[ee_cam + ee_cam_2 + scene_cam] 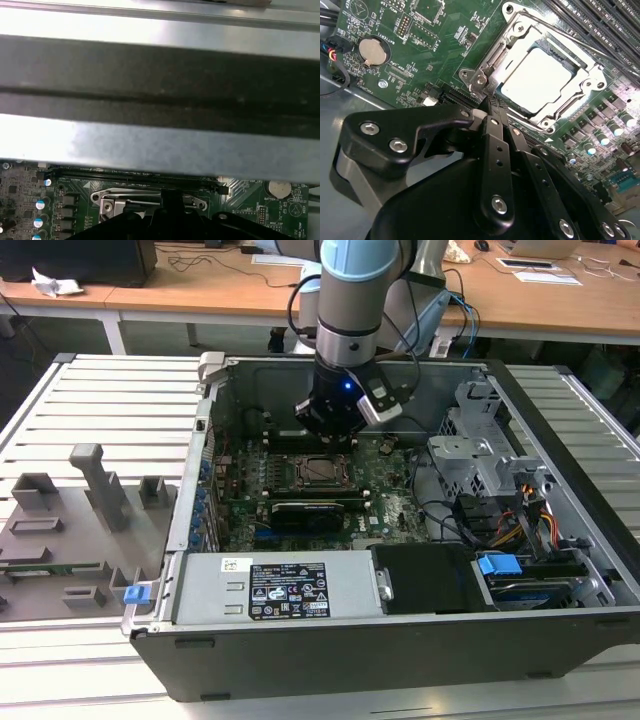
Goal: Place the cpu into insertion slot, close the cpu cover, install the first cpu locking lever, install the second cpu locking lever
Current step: 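Install the second cpu locking lever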
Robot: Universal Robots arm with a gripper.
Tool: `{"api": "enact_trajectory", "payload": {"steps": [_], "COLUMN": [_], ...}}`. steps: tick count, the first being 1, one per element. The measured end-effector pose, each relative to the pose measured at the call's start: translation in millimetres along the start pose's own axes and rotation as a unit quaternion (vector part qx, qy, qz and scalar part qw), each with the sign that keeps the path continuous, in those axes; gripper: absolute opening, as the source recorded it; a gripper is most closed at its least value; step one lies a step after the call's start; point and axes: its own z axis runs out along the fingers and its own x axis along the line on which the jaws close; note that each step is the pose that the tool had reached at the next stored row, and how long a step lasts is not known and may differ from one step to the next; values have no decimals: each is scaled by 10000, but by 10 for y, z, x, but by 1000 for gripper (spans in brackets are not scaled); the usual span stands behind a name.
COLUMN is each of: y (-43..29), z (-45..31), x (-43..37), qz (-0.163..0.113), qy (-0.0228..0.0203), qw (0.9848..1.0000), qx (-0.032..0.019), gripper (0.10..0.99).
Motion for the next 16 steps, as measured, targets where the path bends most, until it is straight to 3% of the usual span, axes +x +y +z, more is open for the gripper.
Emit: {"api": "enact_trajectory", "payload": {"steps": [13,16], "y": [-62,-59], "z": [-6,-45], "x": [4,3], "qz": [1,0], "qy": [0,0], "qw": [10000,10000], "qx": [0,0], "gripper": [106,106]}}
